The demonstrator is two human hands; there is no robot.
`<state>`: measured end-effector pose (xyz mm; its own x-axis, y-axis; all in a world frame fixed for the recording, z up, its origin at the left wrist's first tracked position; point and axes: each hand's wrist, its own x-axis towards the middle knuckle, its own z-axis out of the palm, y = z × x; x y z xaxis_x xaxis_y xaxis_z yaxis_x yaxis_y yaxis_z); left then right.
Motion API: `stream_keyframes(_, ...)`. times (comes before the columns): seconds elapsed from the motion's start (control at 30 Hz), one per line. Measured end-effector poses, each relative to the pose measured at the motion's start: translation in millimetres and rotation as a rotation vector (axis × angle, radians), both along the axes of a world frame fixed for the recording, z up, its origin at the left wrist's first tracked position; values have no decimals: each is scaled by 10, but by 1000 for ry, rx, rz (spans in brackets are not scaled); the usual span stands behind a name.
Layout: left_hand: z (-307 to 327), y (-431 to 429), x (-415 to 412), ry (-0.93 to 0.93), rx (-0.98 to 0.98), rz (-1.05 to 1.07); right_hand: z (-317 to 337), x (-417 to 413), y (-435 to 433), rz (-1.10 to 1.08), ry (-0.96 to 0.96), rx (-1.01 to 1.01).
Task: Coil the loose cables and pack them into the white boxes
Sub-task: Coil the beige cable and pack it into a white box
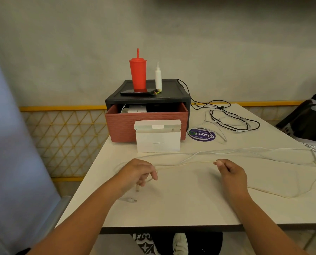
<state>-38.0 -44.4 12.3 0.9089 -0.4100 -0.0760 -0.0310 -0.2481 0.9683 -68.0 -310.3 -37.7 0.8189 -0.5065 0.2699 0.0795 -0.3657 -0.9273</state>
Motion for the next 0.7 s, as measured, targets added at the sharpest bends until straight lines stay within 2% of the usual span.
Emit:
stream_keyframes(0.13, -19, -14, -29, 396, -673, 33, -52, 47, 27, 91, 110, -168)
stream_keyframes(0.23, -87, -45, 8, 445, -1132, 48, -117, 43, 100, 220, 211, -470)
stream_keyframes(0.33, -73, -101, 34, 412, -1339, 32, -164, 11, 166, 291, 200, -738)
stream_keyframes(0.5, 22, -192, 122, 385, -1347, 277, -255, -138, 330, 420, 55, -961)
stream_keyframes(0.7, -27, -205, 106, 188, -1050, 313, -138, -392, 713, 494, -237, -1042)
